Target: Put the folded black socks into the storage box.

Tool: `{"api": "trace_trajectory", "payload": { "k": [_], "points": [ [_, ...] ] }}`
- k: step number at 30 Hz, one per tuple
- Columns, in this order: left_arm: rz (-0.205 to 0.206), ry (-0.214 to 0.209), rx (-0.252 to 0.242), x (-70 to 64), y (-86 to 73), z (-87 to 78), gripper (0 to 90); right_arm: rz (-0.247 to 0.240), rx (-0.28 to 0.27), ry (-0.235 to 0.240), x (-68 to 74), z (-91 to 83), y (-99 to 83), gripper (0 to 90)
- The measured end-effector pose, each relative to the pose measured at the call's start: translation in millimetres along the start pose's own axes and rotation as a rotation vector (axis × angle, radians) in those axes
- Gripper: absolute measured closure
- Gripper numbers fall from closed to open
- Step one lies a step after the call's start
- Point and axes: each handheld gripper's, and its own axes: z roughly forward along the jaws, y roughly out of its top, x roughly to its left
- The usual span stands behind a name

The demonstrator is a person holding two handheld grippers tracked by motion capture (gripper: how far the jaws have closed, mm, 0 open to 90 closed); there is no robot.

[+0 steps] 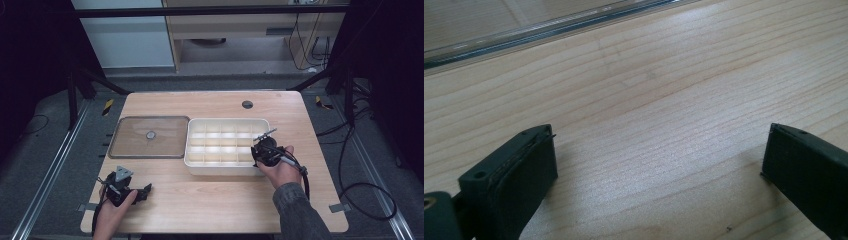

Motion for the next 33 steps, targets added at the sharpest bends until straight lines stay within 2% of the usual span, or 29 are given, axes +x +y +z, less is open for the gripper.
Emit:
{"api": "trace_trajectory", "payload": {
  "k": [10,16,19,21,23,24,27,30,33],
  "points": [
    [-0.001,0.0,-0.001,-0.1,0.1,0.1,0.1,-0.006,0.019,0.007,-1.4,-0.5,3.5,65.0],
    [0.0,0.0,0.001,0.0,0.1,0.1,0.0,0.006,-0.006,0.035,-6.8,-7.0,5.6,57.7],
    [0.001,-0.001,0.001,0.1,0.2,0.2,0.0,0.023,-0.037,0.06,-11.3,-18.7,7.0,48.3],
    [0.002,-0.001,0.001,0.1,0.3,0.2,0.0,0.028,-0.048,0.063,-12.7,-23.1,7.0,46.3],
    [0.001,0.0,0.001,-0.1,0.3,0.3,0.0,0.028,-0.091,0.079,-17.0,-36.0,6.1,43.0],
    [0.001,0.0,0.001,-0.1,0.3,0.3,0.0,0.028,-0.091,0.079,-17.0,-36.0,6.1,43.0],
    [0.001,0.0,0.001,-0.1,0.4,0.3,0.0,0.037,-0.137,0.094,-21.2,-48.0,4.6,39.0],
    [0.005,0.0,0.002,0.2,0.5,0.3,0.0,0.065,-0.176,0.125,-27.1,-54.9,1.7,35.2],
    [0.005,0.0,0.002,0.2,0.5,0.3,0.0,0.073,-0.201,0.132,-29.2,-56.8,0.7,34.2]
  ]
}}
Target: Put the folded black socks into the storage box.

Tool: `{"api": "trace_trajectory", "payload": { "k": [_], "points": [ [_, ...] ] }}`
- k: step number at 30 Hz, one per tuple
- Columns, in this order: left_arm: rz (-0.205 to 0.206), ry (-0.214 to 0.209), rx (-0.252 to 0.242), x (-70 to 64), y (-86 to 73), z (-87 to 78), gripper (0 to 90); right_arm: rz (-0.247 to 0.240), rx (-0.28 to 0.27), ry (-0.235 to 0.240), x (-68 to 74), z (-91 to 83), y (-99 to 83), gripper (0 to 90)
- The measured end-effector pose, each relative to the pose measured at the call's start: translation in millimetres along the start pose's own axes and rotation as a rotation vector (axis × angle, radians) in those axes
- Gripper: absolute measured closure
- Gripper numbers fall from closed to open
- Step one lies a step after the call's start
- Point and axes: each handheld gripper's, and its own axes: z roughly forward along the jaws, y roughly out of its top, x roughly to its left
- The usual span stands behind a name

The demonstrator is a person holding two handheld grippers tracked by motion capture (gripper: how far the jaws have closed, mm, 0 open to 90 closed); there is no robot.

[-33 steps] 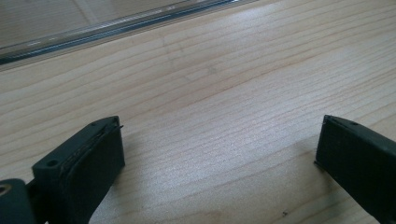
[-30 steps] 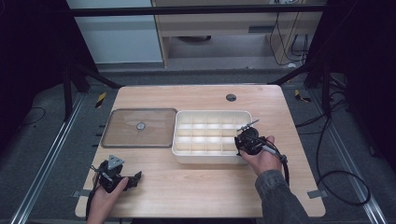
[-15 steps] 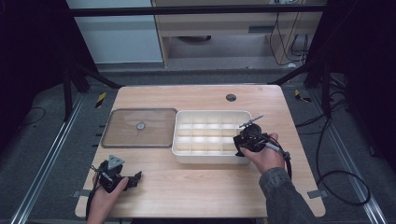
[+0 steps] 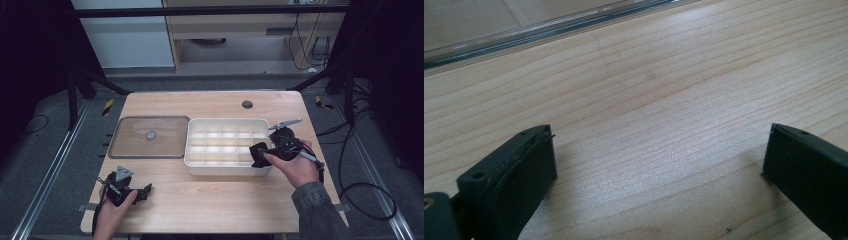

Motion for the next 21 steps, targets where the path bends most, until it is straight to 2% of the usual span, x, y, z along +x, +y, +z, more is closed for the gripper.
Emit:
{"api": "trace_trajectory", "payload": {
  "k": [4,8,9,10,11,12,18,21],
  "points": [
    [-0.003,0.001,0.002,-0.5,-0.1,-0.2,0.0,0.019,-0.021,0.013,-2.3,-8.1,2.2,30.0],
    [-0.004,0.0,0.004,-1.2,-0.7,-1.0,0.0,0.015,-0.034,0.006,-4.6,-16.5,6.4,26.5],
    [-0.004,0.0,0.004,-1.2,-0.7,-1.0,0.0,0.012,-0.038,0.021,-5.6,-23.7,9.1,25.1],
    [-0.004,0.0,0.004,-1.2,-0.7,-1.0,0.0,0.012,-0.038,0.021,-5.6,-23.7,9.1,25.1],
    [-0.004,-0.001,0.004,-1.2,-0.7,-1.0,0.0,0.004,-0.043,0.02,-7.2,-31.9,11.7,31.7],
    [-0.004,-0.001,0.004,-1.2,-0.7,-1.0,0.0,0.004,-0.043,0.02,-7.2,-31.9,11.7,31.7],
    [-0.005,0.0,0.004,-1.3,-0.7,-1.0,0.0,-0.011,-0.034,0.042,-12.8,-46.6,24.5,77.7],
    [-0.005,0.001,0.004,-1.4,-0.8,-1.1,0.0,-0.018,-0.023,0.042,-11.9,-44.4,33.0,90.0]
  ]
}}
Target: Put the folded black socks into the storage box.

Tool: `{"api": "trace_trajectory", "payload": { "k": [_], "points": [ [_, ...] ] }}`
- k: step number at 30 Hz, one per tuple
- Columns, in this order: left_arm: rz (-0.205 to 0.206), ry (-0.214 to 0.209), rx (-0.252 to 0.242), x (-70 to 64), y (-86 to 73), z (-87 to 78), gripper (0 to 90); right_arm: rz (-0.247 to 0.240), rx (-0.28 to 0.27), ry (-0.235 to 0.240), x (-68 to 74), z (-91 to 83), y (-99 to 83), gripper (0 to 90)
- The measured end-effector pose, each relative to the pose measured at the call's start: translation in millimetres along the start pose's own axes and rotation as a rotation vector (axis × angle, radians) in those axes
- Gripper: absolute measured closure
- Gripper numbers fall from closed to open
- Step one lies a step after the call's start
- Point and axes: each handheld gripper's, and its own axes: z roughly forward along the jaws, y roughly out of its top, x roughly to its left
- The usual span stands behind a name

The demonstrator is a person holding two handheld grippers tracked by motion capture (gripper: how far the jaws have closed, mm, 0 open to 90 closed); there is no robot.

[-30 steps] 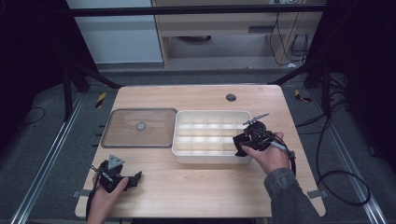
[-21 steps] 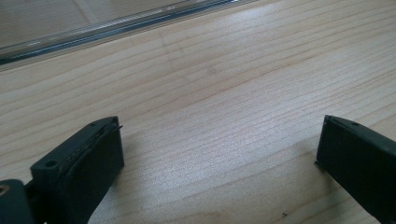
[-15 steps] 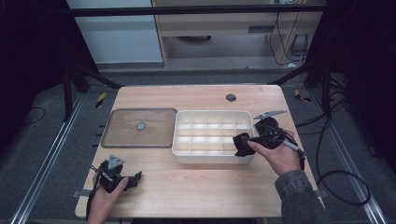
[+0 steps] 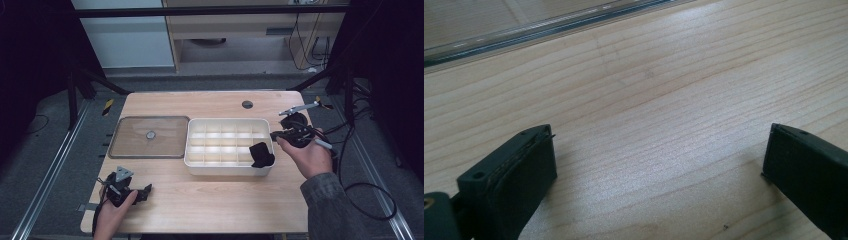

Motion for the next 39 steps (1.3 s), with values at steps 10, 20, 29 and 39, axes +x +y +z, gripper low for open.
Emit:
{"api": "trace_trajectory", "payload": {
  "k": [10,20,29,39],
  "points": [
    [0.0,0.0,0.0,-0.3,-0.2,-0.1,0.0,0.002,0.076,0.018,13.0,44.4,6.2,90.0],
    [-0.001,0.002,-0.001,-1.0,0.4,0.7,0.0,-0.01,0.121,0.022,21.4,64.1,-0.3,90.0],
    [-0.002,0.003,-0.002,-1.2,0.5,0.9,0.0,-0.002,0.124,0.016,21.6,71.5,-7.3,90.0],
    [-0.003,0.003,-0.002,-1.2,0.5,0.9,0.0,0.035,0.15,-0.02,4.2,78.9,-19.4,90.0]
  ]
}}
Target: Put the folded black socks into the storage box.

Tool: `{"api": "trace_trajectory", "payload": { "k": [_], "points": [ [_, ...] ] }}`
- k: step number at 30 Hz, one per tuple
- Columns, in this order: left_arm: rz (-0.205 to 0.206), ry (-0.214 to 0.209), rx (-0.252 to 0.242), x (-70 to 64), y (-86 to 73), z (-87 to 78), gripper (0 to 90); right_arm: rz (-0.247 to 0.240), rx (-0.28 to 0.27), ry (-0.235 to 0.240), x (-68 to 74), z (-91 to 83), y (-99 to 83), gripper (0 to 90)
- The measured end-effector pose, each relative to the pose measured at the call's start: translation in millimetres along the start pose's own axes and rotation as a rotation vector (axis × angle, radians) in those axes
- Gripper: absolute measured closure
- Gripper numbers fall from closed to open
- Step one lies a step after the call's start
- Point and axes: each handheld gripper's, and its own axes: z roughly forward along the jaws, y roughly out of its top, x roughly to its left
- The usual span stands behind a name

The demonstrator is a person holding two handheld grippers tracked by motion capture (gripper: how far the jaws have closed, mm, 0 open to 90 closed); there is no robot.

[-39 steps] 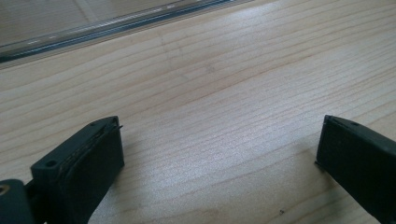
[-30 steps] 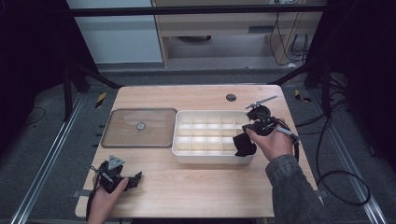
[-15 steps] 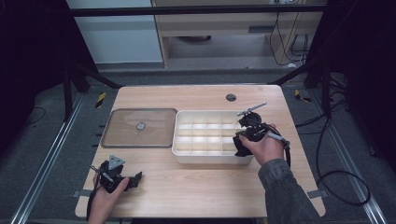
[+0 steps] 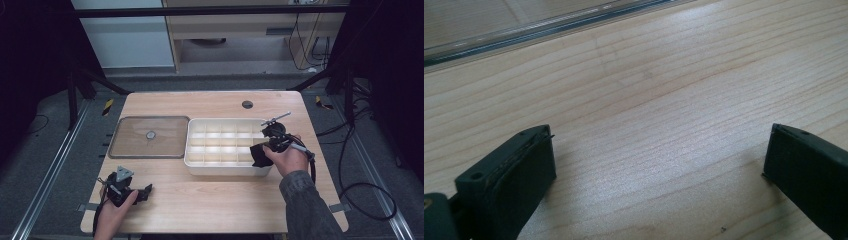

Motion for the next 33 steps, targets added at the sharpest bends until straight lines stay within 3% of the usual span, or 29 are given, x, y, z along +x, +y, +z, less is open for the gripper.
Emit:
{"api": "trace_trajectory", "payload": {
  "k": [7,15,22,33],
  "points": [
    [0.001,0.0,0.001,0.1,0.0,-0.1,0.0,0.007,0.006,0.009,-1.1,7.3,-5.5,90.0],
    [0.001,0.0,0.0,0.0,0.0,0.0,0.0,-0.02,-0.003,0.004,1.9,13.4,-12.0,90.0],
    [0.005,-0.001,0.003,-0.3,0.0,-0.3,0.0,-0.006,0.001,0.041,0.5,17.8,-22.0,90.0],
    [0.006,-0.003,0.004,-0.7,0.0,-0.3,0.0,-0.012,0.018,0.042,3.6,21.9,-26.0,90.0]
  ]
}}
